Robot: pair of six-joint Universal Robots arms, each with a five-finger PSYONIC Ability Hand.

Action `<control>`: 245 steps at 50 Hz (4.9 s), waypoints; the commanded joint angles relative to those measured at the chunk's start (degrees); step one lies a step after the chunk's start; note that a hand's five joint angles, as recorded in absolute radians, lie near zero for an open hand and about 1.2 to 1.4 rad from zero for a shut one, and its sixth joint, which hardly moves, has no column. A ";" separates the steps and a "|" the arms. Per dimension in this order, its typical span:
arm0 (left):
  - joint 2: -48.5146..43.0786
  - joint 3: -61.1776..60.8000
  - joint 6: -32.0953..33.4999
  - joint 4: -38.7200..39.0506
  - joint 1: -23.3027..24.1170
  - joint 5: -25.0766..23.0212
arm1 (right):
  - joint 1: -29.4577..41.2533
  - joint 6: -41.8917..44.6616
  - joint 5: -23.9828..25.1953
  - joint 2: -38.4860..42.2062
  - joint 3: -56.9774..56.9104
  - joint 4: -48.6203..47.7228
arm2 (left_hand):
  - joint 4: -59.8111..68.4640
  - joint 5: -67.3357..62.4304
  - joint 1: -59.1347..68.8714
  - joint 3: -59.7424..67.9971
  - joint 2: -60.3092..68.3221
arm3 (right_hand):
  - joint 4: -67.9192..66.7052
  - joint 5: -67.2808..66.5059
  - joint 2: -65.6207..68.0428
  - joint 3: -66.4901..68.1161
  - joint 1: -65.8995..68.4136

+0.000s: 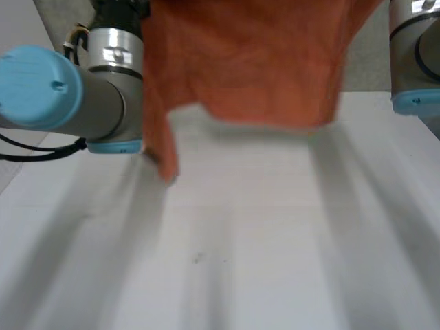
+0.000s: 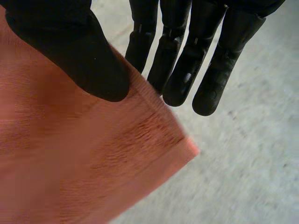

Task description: Fold the laundry

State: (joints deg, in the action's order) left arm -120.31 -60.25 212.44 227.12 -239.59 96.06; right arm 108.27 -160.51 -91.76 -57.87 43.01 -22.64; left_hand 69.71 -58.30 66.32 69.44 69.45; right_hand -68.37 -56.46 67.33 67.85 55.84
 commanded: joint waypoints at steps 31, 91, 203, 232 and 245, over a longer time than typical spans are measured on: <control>11.67 -35.21 -26.90 -45.54 10.03 6.43 | -3.51 6.44 8.18 -5.24 41.62 12.02 | -49.85 48.44 -46.46 -49.58 -49.60 | -11.63 -13.54 12.67 12.15 24.16; 9.73 -40.13 -15.92 -41.41 -18.10 -10.54 | -5.53 10.39 7.39 -8.21 40.32 16.12 | 10.29 -11.70 13.68 10.56 10.55 | -11.63 -13.54 12.67 12.15 24.16; 31.96 -49.52 -1.79 -58.69 -19.59 -5.36 | -12.28 41.75 5.28 -21.12 49.09 51.44 | 10.29 -11.70 13.68 10.56 10.55 | -11.63 -13.54 12.67 12.15 24.16; -3.35 -21.32 -2.29 -32.62 -16.08 -6.24 | -7.55 34.48 5.02 7.42 23.35 26.51 | 10.29 -11.70 13.68 10.56 10.55 | -11.63 -13.54 12.67 12.15 24.16; -16.09 -6.74 -1.77 -24.89 -15.47 -5.62 | -5.26 35.09 3.26 21.38 10.09 10.18 | 10.29 -11.70 13.68 10.56 10.55 | -11.63 -13.54 12.67 12.15 24.16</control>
State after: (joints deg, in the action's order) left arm -131.85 -72.20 210.26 200.35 -255.51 90.50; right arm 102.39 -125.94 -88.49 -41.48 57.94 -7.22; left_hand 69.77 -59.65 69.01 69.69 69.78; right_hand -68.38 -56.81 67.33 68.27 55.84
